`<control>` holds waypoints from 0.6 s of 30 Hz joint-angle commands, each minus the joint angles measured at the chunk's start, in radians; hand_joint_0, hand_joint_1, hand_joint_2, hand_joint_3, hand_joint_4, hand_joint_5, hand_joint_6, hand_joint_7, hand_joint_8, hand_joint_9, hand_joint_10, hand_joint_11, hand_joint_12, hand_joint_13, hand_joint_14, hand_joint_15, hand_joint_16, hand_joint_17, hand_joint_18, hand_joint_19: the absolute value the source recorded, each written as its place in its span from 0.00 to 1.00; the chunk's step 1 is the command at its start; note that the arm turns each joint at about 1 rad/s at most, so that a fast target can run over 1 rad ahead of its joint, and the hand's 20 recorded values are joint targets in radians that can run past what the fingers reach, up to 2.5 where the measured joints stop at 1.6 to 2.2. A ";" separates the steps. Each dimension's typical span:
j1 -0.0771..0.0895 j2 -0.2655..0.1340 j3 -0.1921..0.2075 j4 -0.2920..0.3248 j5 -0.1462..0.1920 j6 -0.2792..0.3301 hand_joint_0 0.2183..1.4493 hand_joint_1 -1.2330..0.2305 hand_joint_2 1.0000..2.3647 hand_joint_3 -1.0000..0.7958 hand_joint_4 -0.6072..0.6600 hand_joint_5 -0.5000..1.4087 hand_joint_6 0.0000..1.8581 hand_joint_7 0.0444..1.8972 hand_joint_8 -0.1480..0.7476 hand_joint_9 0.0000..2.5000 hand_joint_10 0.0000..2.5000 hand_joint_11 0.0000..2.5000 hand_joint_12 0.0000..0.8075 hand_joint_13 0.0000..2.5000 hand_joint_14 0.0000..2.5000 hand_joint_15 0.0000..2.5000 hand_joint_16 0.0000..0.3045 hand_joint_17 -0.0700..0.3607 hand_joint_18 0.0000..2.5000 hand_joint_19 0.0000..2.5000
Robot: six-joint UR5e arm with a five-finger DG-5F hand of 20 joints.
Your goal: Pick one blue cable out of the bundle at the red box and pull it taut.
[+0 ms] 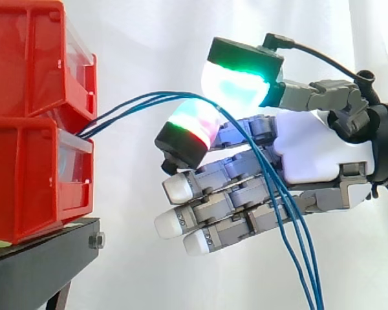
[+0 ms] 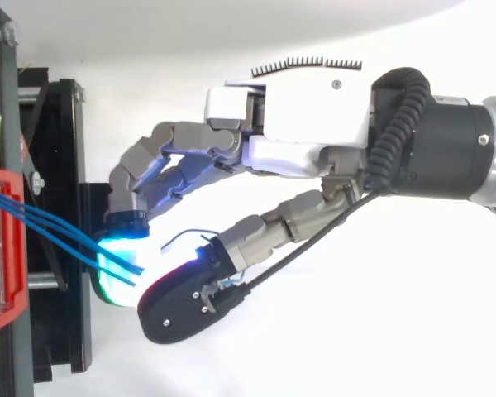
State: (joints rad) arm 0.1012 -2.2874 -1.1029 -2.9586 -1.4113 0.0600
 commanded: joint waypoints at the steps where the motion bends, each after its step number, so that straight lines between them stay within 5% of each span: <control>1: 0.000 0.000 0.000 0.000 0.000 0.000 0.44 0.19 0.00 0.33 0.48 0.15 0.49 0.48 0.48 0.25 0.01 0.23 0.41 0.19 0.00 0.10 0.17 0.43 0.13 0.08; 14: 0.002 -0.001 0.000 0.006 0.003 0.000 0.45 0.19 0.00 0.28 0.42 0.16 0.49 0.49 0.45 0.27 0.00 0.23 0.40 0.20 0.00 0.10 0.16 0.42 0.16 0.08; 18: 0.002 -0.001 0.000 0.003 0.000 0.000 0.35 0.18 0.00 0.28 0.44 0.16 0.49 0.49 0.44 0.27 0.00 0.24 0.40 0.20 0.00 0.11 0.16 0.42 0.15 0.09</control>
State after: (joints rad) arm 0.1034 -2.2879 -1.1029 -2.9534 -1.4093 0.0599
